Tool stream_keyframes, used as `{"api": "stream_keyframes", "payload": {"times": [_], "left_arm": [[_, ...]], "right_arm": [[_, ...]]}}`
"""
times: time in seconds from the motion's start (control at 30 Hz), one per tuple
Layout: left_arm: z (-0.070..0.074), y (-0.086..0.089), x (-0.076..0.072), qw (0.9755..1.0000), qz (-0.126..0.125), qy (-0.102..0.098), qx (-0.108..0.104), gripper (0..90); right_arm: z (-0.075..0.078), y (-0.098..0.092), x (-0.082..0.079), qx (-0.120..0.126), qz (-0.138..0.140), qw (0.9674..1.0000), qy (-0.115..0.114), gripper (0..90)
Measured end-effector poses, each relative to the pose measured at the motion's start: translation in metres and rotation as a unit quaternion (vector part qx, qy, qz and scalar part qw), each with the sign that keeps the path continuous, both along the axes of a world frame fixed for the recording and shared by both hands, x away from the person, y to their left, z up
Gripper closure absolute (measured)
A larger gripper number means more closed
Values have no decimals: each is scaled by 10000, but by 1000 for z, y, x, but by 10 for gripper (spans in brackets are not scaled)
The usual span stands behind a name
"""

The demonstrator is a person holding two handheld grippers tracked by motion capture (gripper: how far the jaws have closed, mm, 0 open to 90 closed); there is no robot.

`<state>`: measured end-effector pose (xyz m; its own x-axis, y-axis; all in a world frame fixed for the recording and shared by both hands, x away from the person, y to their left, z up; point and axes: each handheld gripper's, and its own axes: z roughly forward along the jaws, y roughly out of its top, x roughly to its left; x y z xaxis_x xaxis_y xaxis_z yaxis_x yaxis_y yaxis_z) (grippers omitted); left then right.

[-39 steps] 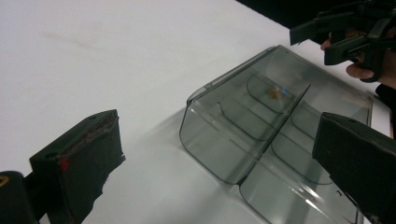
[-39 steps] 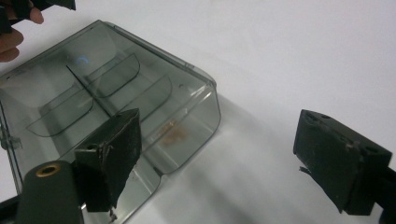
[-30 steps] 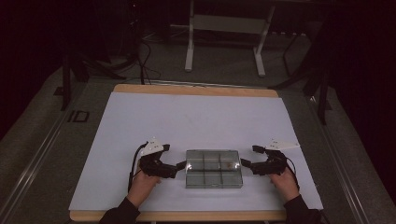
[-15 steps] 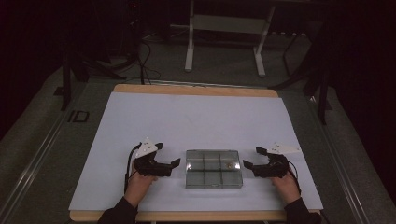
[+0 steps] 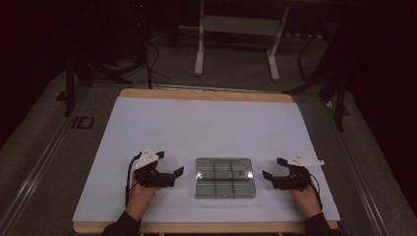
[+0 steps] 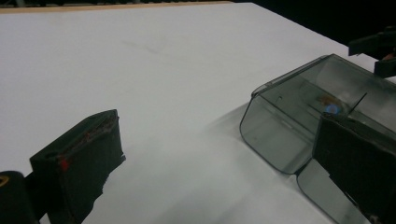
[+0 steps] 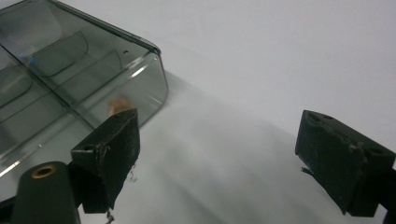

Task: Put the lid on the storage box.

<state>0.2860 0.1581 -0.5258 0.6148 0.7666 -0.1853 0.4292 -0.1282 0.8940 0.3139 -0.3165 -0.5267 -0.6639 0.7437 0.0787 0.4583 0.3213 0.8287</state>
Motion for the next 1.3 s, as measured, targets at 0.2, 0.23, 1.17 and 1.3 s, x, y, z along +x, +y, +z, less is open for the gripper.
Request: {"api": "stream_keyframes", "payload": {"times": [0.2, 0.23, 1.17, 1.3], "left_arm": [[-2, 8, -6, 9999, 103, -29, 4, 20], [-2, 9, -6, 9999, 118, -17, 9, 20], [-10, 40, -23, 9969, 787, -15, 22, 20], [-12, 38, -24, 9967, 805, -43, 85, 20]], "right_arm": [[-2, -9, -4, 48, -13, 10000, -27, 141], [-3, -10, -4, 45, -31, 10000, -19, 140], [-6, -49, -30, -61, -909, 9956, -233, 134], [-7, -53, -31, -138, -1148, 9928, -321, 134]]}}
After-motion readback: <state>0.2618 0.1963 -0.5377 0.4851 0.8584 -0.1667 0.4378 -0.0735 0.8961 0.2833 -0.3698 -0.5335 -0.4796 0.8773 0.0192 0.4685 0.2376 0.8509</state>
